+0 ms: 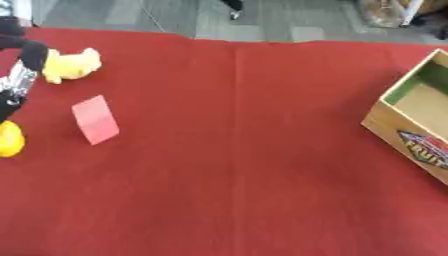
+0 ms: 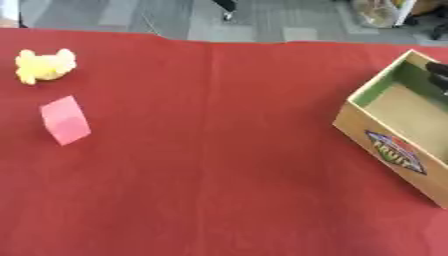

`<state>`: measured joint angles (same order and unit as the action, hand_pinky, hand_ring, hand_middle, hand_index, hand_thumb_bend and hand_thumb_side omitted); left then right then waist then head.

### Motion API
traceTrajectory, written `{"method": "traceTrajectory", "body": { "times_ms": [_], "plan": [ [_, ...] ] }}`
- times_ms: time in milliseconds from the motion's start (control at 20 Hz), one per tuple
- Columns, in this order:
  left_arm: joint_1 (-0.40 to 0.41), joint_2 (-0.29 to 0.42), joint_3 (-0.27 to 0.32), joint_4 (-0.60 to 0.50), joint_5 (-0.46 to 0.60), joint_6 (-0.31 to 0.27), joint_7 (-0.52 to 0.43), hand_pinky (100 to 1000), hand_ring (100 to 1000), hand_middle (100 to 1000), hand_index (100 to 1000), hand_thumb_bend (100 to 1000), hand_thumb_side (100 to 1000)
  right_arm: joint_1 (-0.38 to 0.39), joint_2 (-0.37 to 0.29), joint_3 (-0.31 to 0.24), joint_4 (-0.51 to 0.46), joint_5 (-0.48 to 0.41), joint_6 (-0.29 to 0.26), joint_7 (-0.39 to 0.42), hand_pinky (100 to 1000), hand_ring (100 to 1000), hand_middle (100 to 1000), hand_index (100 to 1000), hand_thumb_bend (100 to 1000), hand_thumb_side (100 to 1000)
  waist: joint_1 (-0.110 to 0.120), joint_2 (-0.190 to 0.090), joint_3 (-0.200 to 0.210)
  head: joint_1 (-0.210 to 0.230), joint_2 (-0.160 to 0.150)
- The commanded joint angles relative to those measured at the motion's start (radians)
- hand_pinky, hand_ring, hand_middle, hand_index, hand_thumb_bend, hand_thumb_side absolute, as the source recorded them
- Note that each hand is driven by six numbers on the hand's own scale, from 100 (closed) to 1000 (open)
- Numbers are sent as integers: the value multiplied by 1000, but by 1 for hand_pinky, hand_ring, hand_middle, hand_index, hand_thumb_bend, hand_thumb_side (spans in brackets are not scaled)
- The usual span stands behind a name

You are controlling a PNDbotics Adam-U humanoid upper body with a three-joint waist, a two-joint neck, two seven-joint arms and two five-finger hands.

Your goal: Pick up the objects with one hand, pass them to the other hand, and then place them into the box on the other side of the table.

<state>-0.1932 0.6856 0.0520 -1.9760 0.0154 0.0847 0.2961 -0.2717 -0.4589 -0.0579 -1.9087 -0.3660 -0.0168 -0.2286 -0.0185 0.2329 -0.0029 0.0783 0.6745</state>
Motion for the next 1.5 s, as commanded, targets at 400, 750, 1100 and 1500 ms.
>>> {"method": "traceTrajectory", "body": {
  "times_ms": [400, 750, 1100, 1500],
  "plan": [
    [-6, 231, -2, 45, -53, 85, -118, 902, 743, 706, 812, 652, 611, -6, -50, 3, -35, -2, 7, 5, 859, 765, 896, 926, 100, 530, 6, -22, 2, 7, 3],
    [-7, 332, 1, 152, -150, 147, -288, 879, 760, 725, 823, 680, 594, -5, -56, 4, -37, 0, 8, 6, 859, 765, 896, 925, 100, 529, 8, -24, 3, 18, -1],
    [-32, 378, 1, 267, -249, 186, -455, 858, 776, 738, 812, 713, 564, -1, -58, 6, -36, 3, 11, 10, 859, 764, 896, 925, 100, 534, 10, -26, 5, 35, 3],
    [-48, 391, 1, 329, -317, 206, -553, 855, 786, 747, 809, 735, 530, 6, -58, 7, -32, 8, 14, 11, 859, 764, 896, 925, 100, 538, 10, -29, 7, 74, -3]
  ]
}}
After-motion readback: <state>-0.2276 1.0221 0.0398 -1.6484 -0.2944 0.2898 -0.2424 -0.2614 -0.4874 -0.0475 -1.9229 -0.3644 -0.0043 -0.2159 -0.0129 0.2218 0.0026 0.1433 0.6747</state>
